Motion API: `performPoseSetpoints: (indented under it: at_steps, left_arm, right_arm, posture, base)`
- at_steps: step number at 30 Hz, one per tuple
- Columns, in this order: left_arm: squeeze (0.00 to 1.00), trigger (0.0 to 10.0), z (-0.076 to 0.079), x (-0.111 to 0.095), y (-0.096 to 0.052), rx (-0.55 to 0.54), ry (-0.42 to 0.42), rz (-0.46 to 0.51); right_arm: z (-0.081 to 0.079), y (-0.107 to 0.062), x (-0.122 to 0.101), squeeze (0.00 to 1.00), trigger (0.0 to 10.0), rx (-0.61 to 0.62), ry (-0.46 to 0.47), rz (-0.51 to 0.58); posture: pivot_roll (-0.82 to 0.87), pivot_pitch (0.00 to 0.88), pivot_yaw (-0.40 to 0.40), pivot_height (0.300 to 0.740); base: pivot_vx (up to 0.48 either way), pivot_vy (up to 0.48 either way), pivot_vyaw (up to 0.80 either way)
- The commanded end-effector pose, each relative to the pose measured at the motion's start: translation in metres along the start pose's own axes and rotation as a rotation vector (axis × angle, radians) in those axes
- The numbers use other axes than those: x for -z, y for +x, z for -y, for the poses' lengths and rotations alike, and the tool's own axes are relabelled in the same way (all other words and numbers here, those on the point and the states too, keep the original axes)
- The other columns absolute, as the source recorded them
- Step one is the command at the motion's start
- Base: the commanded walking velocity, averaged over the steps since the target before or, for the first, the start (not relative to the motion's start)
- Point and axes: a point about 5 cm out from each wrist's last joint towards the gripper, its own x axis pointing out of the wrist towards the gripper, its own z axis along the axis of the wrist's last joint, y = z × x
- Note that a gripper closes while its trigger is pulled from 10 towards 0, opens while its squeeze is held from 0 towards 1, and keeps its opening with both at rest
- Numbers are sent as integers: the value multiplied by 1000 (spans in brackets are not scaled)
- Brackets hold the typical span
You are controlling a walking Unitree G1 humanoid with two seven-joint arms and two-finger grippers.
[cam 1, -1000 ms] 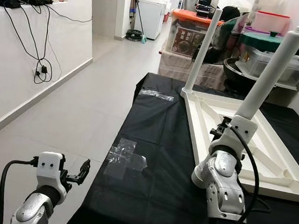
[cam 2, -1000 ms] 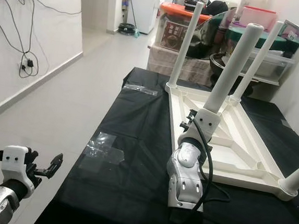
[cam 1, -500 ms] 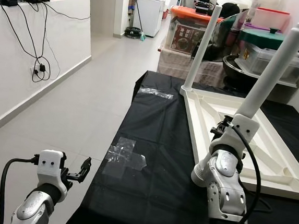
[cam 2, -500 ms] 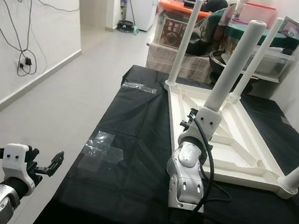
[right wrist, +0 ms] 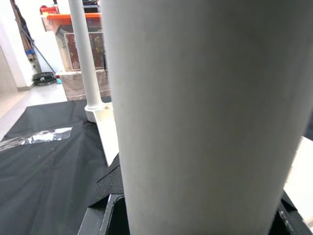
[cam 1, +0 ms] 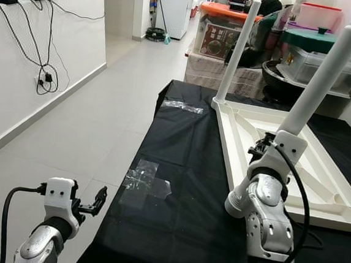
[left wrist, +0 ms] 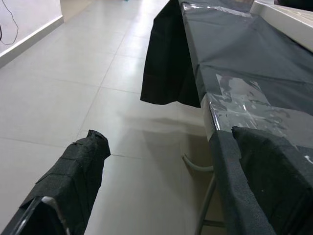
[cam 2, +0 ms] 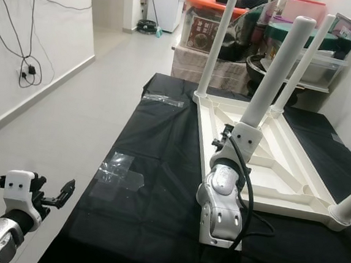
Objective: Building children table
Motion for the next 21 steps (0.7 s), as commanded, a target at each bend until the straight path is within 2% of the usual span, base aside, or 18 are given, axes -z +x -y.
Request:
performPoseSetpoints:
  at_steps: [1, 6, 7, 9, 10, 21]
  left_arm:
    - [0, 10000, 1, 0, 1, 13, 18, -5]
    - [0, 10000, 1, 1, 1, 13, 19, -6]
    - [0, 10000, 1, 1, 1, 14, 18, -8]
    - [0, 10000, 1, 2, 1, 15, 18, -9]
    - [0, 10000, 1, 2, 1, 15, 18, -9]
    - [0, 10000, 1, 2, 2, 22, 17, -13]
  right_arm:
    - [16, 2, 18, 0, 10000, 62, 11, -97]
    - [15, 2, 15, 0, 10000, 58, 19, -89]
    - [16, 2, 8, 753, 10000, 65, 31, -66]
    - [17, 2, 6, 753, 10000, 71, 34, -56]
    - [17, 2, 3, 1000, 10000, 73, 43, -44]
    - [19, 1, -12, 1000, 10000, 66, 85, 16]
  posture:
    - [78, 0, -45, 740]
    - [78, 0, -45, 740]
    - [77, 0, -43, 740]
    - [77, 0, -43, 740]
    - [75, 0, -42, 740]
    - [74, 0, -39, 740]
  base:
    - [0, 0, 0]
    - [0, 0, 0]
    - [0, 0, 0]
    - [0, 0, 0]
    - [0, 0, 0]
    - [0, 0, 0]
